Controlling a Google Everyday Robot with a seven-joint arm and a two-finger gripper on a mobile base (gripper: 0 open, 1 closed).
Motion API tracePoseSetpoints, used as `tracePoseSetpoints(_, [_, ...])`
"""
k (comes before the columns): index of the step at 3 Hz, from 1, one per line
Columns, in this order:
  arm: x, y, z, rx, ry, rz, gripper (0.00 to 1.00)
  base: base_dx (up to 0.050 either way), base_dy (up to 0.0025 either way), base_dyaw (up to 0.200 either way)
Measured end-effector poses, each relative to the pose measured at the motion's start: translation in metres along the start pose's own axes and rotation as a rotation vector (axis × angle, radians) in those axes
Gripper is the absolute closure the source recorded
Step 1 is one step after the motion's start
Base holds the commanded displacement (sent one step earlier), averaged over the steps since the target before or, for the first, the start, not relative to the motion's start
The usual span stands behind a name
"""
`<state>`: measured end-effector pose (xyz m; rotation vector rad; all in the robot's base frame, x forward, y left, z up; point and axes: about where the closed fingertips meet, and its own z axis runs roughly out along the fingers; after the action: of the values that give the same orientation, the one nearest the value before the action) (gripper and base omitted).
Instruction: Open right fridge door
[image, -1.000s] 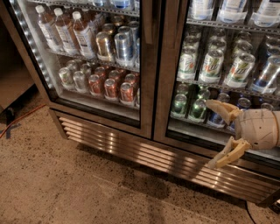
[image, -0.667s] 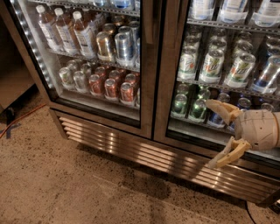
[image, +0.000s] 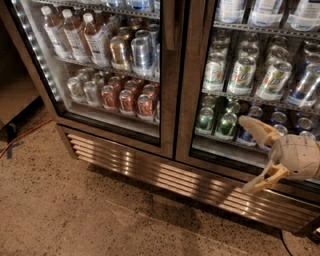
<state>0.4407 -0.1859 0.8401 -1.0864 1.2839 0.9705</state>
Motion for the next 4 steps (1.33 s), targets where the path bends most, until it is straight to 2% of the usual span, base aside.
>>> tracePoseSetpoints(1, [-0.004,0.000,0.004,-0.010,0.001,0.007,0.00,0.000,0.00000,0.000])
tracePoseSetpoints(2, [-0.034,0.011,0.007,-0.018,-0.003,-0.035,0.00,0.000,0.00000,0.000])
tracePoseSetpoints(4, [-0.112,0.044,0.003,-0.031,-0.024,-0.137,0.00,0.000,0.00000,0.000])
